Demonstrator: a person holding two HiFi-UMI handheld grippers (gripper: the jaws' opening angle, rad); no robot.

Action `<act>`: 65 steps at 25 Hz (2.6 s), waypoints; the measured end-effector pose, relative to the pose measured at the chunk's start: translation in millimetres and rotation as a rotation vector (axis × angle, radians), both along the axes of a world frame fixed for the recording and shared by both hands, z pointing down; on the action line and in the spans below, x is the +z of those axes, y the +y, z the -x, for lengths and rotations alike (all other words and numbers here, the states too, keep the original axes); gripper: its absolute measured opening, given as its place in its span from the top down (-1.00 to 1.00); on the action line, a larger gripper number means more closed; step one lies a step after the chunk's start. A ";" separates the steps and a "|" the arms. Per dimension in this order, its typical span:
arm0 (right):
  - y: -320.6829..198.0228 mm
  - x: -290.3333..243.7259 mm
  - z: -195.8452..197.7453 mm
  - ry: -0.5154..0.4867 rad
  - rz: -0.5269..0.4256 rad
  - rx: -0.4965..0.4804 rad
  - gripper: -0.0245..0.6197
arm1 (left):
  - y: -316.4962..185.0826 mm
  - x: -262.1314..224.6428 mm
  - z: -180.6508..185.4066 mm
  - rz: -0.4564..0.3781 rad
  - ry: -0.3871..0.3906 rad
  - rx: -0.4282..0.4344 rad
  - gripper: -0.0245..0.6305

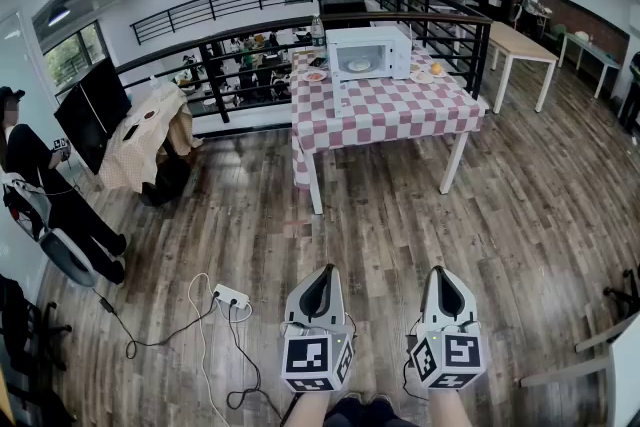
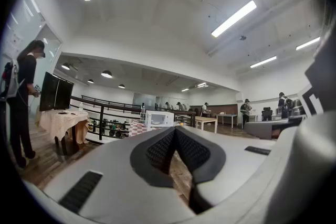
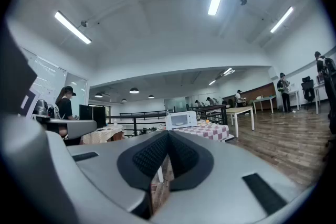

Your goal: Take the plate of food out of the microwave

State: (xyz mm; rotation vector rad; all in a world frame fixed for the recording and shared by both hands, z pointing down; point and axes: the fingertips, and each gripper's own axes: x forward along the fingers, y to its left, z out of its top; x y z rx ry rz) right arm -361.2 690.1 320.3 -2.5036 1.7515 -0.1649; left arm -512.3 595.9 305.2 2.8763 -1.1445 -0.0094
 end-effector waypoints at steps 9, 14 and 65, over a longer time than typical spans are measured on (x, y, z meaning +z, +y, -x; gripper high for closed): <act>-5.0 3.4 -3.8 -0.014 0.007 -0.008 0.96 | -4.1 1.5 -6.1 0.005 -0.006 -0.003 0.90; -5.5 3.1 -9.9 -0.022 -0.002 -0.008 0.95 | -4.5 1.3 -13.0 0.007 0.001 0.001 0.90; -236.3 40.3 -162.9 -0.130 0.049 -0.046 0.95 | -225.7 36.7 -180.8 0.113 0.013 0.050 0.90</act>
